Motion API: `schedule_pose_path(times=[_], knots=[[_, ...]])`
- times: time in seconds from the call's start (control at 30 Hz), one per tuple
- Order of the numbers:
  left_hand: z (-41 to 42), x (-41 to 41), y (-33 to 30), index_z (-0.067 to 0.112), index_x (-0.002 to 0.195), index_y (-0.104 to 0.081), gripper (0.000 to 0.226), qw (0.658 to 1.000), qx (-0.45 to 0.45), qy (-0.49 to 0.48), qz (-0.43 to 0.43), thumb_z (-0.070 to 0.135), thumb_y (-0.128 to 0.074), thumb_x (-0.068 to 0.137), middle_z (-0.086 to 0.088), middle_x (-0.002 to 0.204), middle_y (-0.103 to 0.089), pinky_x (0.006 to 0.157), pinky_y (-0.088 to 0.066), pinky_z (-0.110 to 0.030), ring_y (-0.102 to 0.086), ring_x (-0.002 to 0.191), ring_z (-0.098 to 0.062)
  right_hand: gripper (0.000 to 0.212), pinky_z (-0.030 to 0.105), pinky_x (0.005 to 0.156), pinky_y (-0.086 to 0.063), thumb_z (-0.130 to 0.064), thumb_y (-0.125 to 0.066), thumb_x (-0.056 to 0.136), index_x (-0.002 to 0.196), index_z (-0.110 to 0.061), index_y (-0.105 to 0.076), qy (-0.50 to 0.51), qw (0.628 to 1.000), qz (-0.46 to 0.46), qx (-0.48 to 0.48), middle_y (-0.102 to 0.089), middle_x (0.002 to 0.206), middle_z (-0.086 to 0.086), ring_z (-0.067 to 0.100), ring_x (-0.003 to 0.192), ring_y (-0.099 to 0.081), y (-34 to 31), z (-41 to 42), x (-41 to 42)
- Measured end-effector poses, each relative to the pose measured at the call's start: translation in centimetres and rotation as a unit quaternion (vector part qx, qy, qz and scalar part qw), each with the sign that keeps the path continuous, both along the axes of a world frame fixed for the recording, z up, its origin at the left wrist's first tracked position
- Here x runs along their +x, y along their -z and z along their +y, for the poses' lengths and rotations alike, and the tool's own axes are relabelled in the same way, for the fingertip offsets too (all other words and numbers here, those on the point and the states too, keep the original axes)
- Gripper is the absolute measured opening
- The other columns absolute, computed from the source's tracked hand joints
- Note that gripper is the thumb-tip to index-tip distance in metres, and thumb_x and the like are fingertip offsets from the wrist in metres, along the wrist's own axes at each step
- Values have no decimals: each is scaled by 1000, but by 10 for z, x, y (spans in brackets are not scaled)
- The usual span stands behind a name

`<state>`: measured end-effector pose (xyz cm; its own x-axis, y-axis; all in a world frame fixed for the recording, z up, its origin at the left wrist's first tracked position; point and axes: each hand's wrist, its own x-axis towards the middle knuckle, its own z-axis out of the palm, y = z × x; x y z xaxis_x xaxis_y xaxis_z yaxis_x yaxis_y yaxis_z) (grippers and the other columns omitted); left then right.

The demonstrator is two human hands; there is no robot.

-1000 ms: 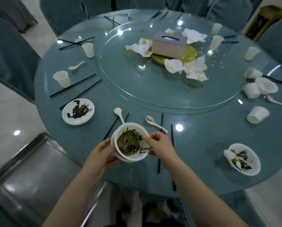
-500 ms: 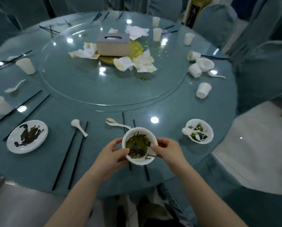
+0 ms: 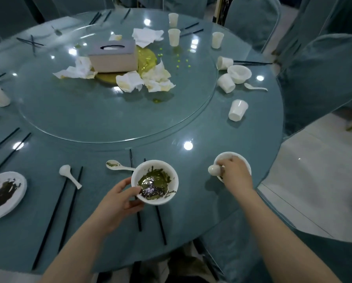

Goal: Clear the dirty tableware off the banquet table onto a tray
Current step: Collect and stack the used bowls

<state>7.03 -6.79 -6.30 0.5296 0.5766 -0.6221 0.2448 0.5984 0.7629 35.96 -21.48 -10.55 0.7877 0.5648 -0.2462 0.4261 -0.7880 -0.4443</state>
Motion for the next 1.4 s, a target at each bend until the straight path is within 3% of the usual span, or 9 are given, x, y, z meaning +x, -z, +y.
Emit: schedule_pose_path(times=[0.23,0.4,0.57,0.67,0.83,1.0,1.13,1.27,1.4], knots=[[7,1,1,17,122,-56,32,999,-10,-46,3,11,-55,90,-5,94,-74,61,-56,-29,-72,77,-24,25,34,58,-30,-20,-55,94,69,-15,-56,-103,977,-69,172,-48,69,-2,22,69,-43,-22,49,-3],[10,-1,-2,17,120,-58,30,996,-7,-84,10,13,-57,90,-6,96,-74,74,-53,-36,-72,80,-26,33,35,59,-39,-32,-47,97,69,-17,-55,-144,985,81,56,-59,67,1,26,69,-55,-4,93,-36],[16,-10,-4,17,118,-60,28,994,-6,-105,12,14,-58,90,-6,97,-74,76,-53,-37,-72,82,-26,36,32,81,-47,-40,-60,91,122,-23,-59,-76,979,174,74,-69,102,-1,20,96,-63,20,78,-52],[15,-11,-3,17,115,-61,25,993,-13,-116,14,15,-57,91,-6,95,-74,76,-53,-37,-71,84,-26,25,35,76,-56,-44,-59,90,102,-23,-62,-15,966,227,120,-70,90,-7,12,78,-66,16,62,-54],[11,-8,0,18,109,-62,19,993,-21,-112,11,14,-55,91,-5,92,-73,79,-52,-38,-69,82,-26,40,26,53,-48,-50,-49,94,97,-13,-65,217,844,457,179,-73,70,1,14,59,-67,23,8,-63],[4,-10,-3,18,114,-58,22,995,-27,-92,3,14,-53,93,-9,100,-68,79,-51,-38,-65,85,-28,34,20,43,-36,-36,-43,100,92,-8,-61,411,741,457,270,-66,59,2,14,49,-61,22,-15,-50],[-2,-20,-8,14,121,-57,28,997,-17,-79,-9,12,-53,93,-11,105,-68,82,-51,-39,-64,87,-30,25,21,44,-33,-23,-42,99,83,-11,-56,382,772,430,269,-55,49,-2,15,48,-59,4,-16,-54],[-8,-34,-17,16,126,-53,36,998,4,-53,-24,8,-56,91,-7,98,-71,78,-52,-36,-64,84,-28,31,26,54,-40,-27,-36,101,80,-12,-54,170,903,315,239,-55,54,-2,13,54,-64,-28,-11,-87],[-20,-48,-23,22,124,-53,38,999,18,-34,-38,9,-60,90,-4,90,-75,74,-54,-34,-67,84,-24,33,25,58,-43,-26,-37,102,75,-14,-51,-11,926,299,231,-56,49,-6,10,56,-65,-56,-13,-137]])
